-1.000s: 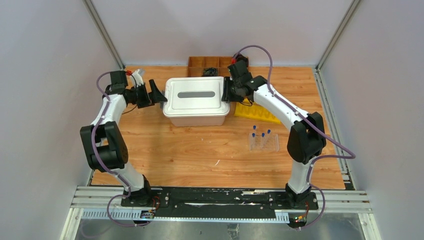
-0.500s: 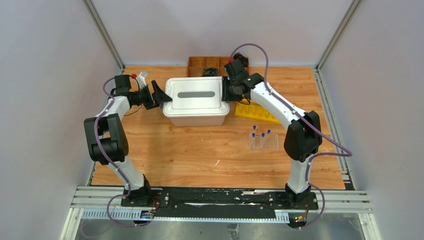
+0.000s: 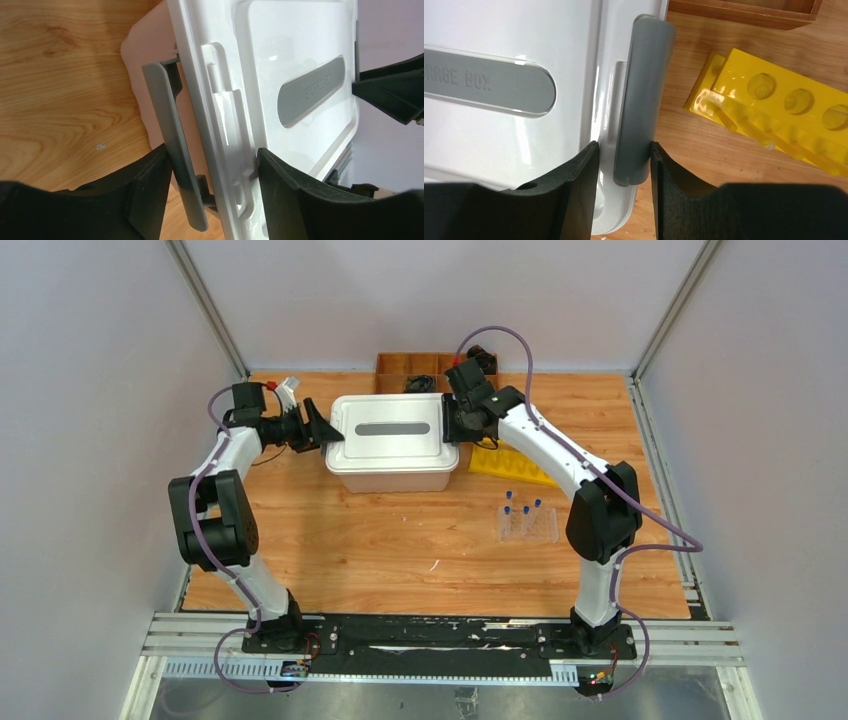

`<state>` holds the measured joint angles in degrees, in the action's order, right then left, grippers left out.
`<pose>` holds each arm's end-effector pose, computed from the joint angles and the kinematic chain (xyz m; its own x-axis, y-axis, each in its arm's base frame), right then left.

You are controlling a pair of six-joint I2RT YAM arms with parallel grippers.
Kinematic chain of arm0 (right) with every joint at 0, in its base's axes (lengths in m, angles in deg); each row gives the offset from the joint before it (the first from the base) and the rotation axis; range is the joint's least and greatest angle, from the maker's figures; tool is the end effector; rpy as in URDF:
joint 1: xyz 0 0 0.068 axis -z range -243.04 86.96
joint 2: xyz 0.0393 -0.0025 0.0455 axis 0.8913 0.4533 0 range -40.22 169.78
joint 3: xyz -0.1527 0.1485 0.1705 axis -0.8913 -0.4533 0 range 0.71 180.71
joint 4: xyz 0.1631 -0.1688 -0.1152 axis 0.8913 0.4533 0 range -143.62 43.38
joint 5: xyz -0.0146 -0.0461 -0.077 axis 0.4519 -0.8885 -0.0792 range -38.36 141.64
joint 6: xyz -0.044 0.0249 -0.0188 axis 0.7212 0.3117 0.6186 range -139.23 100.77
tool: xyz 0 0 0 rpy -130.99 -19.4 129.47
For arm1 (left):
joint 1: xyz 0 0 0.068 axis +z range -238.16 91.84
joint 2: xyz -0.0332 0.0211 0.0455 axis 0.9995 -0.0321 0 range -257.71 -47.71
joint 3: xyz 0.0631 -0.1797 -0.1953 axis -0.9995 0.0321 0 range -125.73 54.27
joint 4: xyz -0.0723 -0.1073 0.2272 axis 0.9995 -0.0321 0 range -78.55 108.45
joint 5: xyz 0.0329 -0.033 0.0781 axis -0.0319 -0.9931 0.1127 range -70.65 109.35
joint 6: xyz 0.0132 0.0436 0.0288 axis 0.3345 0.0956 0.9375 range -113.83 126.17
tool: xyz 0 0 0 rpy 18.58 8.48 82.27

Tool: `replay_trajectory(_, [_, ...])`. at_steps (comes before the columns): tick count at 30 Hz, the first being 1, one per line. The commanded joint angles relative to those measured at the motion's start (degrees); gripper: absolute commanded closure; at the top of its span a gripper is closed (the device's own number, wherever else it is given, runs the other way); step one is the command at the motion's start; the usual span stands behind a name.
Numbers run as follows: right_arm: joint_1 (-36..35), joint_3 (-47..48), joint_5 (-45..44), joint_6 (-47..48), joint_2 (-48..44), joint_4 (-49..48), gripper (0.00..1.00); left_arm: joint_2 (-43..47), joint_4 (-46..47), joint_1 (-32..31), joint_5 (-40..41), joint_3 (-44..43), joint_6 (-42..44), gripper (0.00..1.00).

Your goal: Organize the chemistry lab equipment

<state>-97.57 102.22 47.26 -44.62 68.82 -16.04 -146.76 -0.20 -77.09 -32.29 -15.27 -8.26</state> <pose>0.3593 0.2439 0.3128 -0.7505 0.0027 -0.6609 -0.2202 0.9418 0.2539 0.3669 0.0433 0.2342 -0.8063 -0.3154 -0.5003 0.1994 0.6514 -0.7320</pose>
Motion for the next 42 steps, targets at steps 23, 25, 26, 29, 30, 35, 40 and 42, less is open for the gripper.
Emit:
replay_trajectory(23, [-1.8, 2.1, 2.3, 4.3, 3.3, 2.6, 0.81, 2.4, -12.8, -9.5, 15.7, -6.2, 15.4, 0.79])
replay_trajectory(25, [-1.8, 3.2, 1.3, 4.8, 2.8, 3.2, 0.75, 2.8, -15.0, -9.5, 17.4, -8.4, 16.7, 0.70])
replay_trajectory(26, [-1.7, 3.8, 0.8, 5.1, 2.4, 3.5, 0.71, 3.4, -16.2, -9.5, 18.3, -9.6, 17.2, 0.63])
replay_trajectory(29, [-1.4, 4.8, -1.1, 5.9, 0.3, 3.6, 0.57, 5.3, -19.9, -9.5, 21.8, -14.0, 18.8, 0.35])
replay_trajectory(30, [-1.1, 4.9, -1.3, 6.1, -0.6, 3.6, 0.53, 5.8, -21.3, -9.4, 22.8, -15.8, 19.6, 0.29])
replay_trajectory(35, [-0.3, 4.5, -1.5, 6.4, -6.0, 3.9, 0.30, 8.1, -28.3, -9.4, 25.1, -24.5, 21.4, 0.00])
replay_trajectory(40, [-0.3, 2.9, -2.1, 7.6, -12.5, 5.9, 0.11, 12.7, -33.2, -9.3, 26.1, -25.6, 24.1, 0.00])
replay_trajectory(42, [-0.3, -1.5, -5.0, 8.7, -17.5, 5.9, 0.10, 16.0, -34.5, -9.0, 28.0, -21.8, 26.6, 0.00])
